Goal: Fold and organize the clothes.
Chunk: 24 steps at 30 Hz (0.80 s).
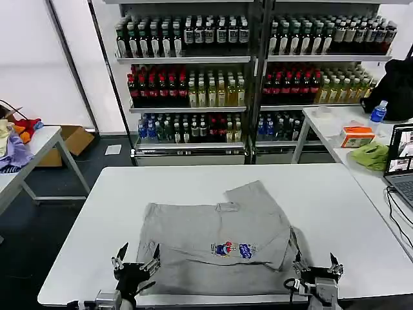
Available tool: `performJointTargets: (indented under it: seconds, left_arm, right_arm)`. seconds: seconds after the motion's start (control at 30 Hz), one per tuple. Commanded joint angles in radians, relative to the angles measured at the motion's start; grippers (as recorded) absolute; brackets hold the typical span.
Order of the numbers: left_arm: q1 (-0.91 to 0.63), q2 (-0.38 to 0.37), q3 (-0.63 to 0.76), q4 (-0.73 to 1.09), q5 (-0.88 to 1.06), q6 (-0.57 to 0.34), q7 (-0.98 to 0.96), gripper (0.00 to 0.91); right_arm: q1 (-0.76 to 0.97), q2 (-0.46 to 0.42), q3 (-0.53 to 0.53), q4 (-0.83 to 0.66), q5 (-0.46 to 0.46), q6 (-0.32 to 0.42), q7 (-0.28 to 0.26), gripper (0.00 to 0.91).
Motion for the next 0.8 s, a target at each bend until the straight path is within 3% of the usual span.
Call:
performJointTargets:
  seconds: [0.03,0.53,0.8]
  left_arm:
    - [-0.126,0.019,-0.004,0.072,-0.062,0.028,0.020,0.907]
    - [-0.321,0.051,0.041,0.271,-0.097,0.067,0.069,0.907]
    - [-0.401,0.069,0.049,0.320,-0.127,0.069,0.097,0.907]
  right_arm:
    - [0.176,0.009,-0.023,-0.139,-0.024,0.000,-0.012,0.907]
    - [0.479,0.077,-0.123,-0.385,-0.006,-0.001,-0.019,0.907]
    - [0.645,0.101,-0.129,-0.457,0.078,0.000,0.003,0.907]
